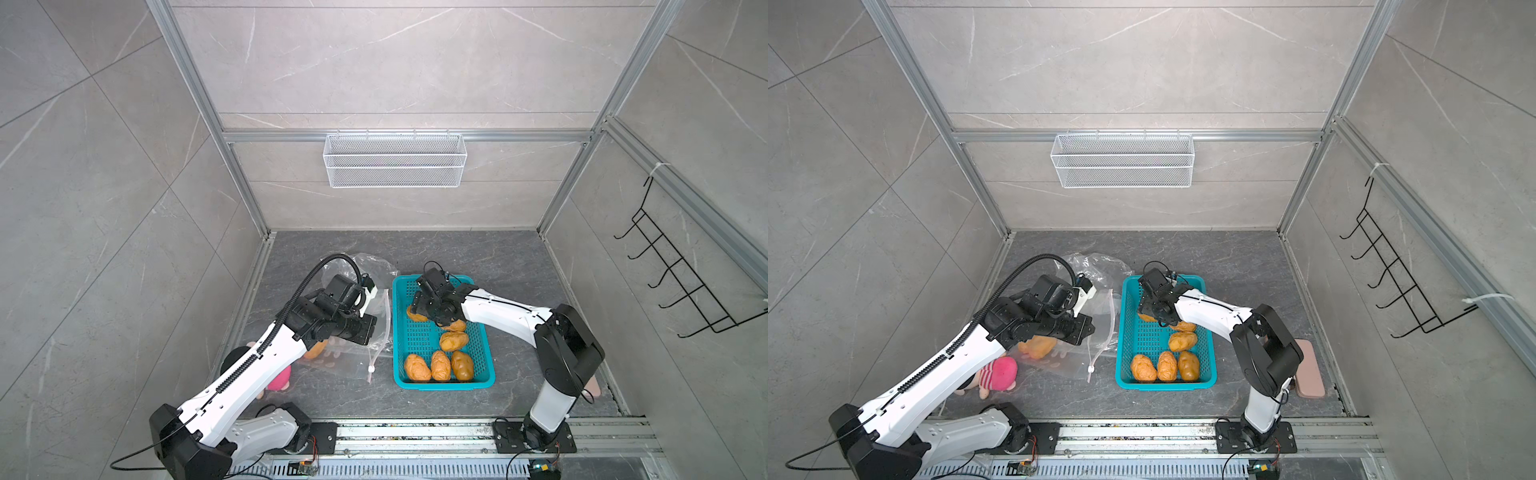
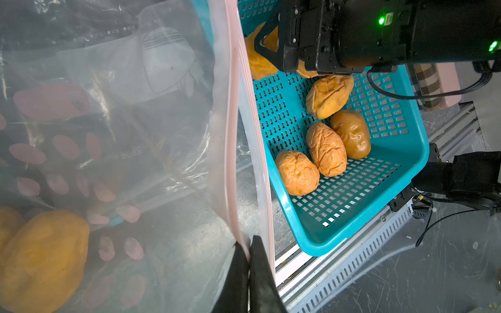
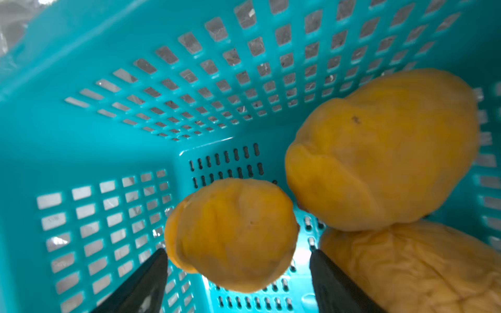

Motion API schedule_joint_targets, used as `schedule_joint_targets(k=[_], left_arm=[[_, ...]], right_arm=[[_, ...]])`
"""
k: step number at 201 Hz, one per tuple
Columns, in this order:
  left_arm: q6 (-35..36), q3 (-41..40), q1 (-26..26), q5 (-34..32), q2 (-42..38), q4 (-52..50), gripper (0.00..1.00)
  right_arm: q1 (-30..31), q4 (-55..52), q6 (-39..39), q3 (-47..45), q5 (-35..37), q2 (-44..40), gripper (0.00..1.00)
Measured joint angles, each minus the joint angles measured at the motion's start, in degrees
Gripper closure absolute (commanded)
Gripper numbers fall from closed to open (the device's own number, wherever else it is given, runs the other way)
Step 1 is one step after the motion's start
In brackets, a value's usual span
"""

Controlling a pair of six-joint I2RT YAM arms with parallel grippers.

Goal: Put the potatoes into a zipper bag and zip it
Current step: Pick up the potato from the basket.

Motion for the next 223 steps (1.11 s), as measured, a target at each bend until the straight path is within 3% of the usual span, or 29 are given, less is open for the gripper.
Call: schedule_joint_targets(k=[100, 161, 223], left_arm=[[0.0, -0.2, 0.0, 0.0, -0.4, 0.0, 1.0], [0.0, -0.2, 0.0, 0.0, -0.6, 0.0, 1.0], [0.0, -0.3, 0.0, 0.0, -0.6, 0.0, 1.0]], right_arm=[[0.0, 1.3, 5.0, 3.3, -1.3, 5.7, 0.21], [0.0, 2.4, 5.2, 3.0, -2.6, 6.0, 0.35], [0.0, 5.3, 1.4, -2.9, -2.5, -1.3, 0.43]])
